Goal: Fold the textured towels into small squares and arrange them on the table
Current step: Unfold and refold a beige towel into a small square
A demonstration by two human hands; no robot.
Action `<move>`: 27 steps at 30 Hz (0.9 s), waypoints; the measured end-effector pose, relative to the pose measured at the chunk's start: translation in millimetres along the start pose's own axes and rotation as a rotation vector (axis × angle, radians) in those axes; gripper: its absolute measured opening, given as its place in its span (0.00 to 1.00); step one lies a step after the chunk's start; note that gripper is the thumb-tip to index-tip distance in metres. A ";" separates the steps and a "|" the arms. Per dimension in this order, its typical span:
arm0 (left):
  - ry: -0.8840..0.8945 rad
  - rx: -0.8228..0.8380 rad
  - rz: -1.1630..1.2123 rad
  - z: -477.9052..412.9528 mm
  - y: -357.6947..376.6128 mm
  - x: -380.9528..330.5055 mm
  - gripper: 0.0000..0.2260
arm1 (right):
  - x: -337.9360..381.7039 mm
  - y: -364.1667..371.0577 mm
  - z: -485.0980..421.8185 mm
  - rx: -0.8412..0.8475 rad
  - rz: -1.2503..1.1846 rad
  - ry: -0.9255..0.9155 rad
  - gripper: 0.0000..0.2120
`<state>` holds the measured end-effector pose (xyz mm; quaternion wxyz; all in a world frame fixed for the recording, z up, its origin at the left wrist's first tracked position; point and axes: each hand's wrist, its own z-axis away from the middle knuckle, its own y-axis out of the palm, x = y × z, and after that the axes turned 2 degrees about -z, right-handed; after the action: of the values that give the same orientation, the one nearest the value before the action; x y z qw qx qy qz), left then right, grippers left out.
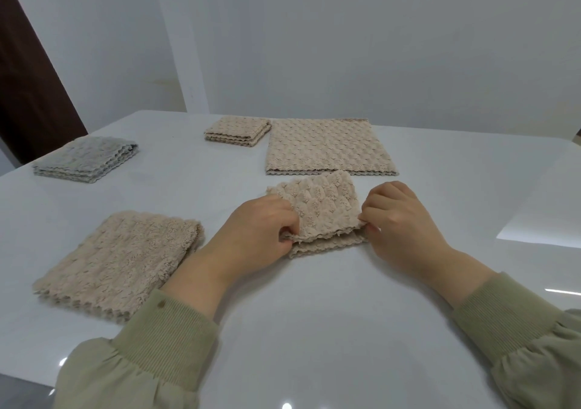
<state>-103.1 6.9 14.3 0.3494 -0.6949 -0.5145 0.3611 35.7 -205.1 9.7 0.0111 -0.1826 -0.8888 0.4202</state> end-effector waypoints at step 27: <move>-0.484 0.475 -0.166 -14.8 24.4 -12.3 0.31 | 35.6 38.8 -59.9 0.538 -0.178 0.338 0.22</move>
<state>-81.6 -12.2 2.5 0.3975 -0.4443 -0.5389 0.5951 25.1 -126.1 14.5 0.2429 -0.1621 -0.7441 0.6009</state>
